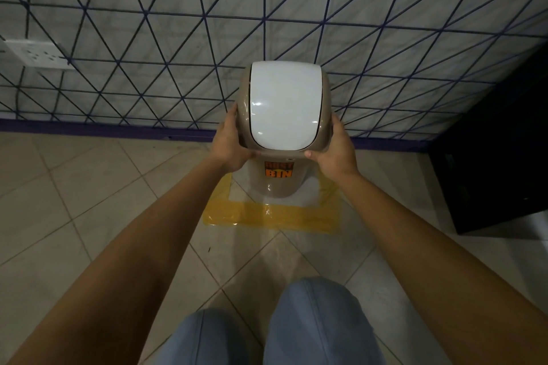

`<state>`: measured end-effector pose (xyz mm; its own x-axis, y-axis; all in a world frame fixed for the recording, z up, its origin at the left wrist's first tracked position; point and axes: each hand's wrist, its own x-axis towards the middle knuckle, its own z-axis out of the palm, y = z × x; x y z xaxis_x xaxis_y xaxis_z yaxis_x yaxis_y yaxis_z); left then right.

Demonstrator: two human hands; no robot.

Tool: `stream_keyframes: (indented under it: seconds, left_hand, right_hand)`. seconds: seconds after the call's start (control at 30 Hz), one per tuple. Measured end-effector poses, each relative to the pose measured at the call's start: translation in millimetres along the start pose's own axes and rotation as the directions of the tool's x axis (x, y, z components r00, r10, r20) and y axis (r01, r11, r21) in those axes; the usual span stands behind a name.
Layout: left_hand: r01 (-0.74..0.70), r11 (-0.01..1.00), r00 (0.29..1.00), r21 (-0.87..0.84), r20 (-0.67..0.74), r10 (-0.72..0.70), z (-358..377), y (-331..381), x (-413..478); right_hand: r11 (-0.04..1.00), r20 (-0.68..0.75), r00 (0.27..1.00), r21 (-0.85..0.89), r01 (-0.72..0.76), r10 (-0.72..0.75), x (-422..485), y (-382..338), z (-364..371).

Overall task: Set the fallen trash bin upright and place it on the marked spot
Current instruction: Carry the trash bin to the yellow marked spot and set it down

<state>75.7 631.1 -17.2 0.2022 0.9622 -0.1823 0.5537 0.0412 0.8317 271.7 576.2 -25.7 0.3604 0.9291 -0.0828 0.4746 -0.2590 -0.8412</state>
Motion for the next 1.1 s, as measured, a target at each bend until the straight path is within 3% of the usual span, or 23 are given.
stream_keyframes:
  seconds: [0.73,0.93,1.1]
  left_hand:
    - [-0.033,0.997,0.998,0.068,-0.047,0.037,-3,-2,-6]
    - [-0.123,0.961,0.990,0.249,-0.035,0.136,-1,1,-8]
    - [-0.105,0.960,0.990,0.259,-0.064,0.125,1,1,-8]
  right_hand:
    - [0.999,0.024,0.999,-0.036,0.033,-0.032,-7,-1,3]
    - [0.989,0.001,0.994,-0.106,0.106,-0.107,-10,-6,7]
    - [0.985,0.006,0.995,-0.143,0.099,-0.100,-9,-9,8]
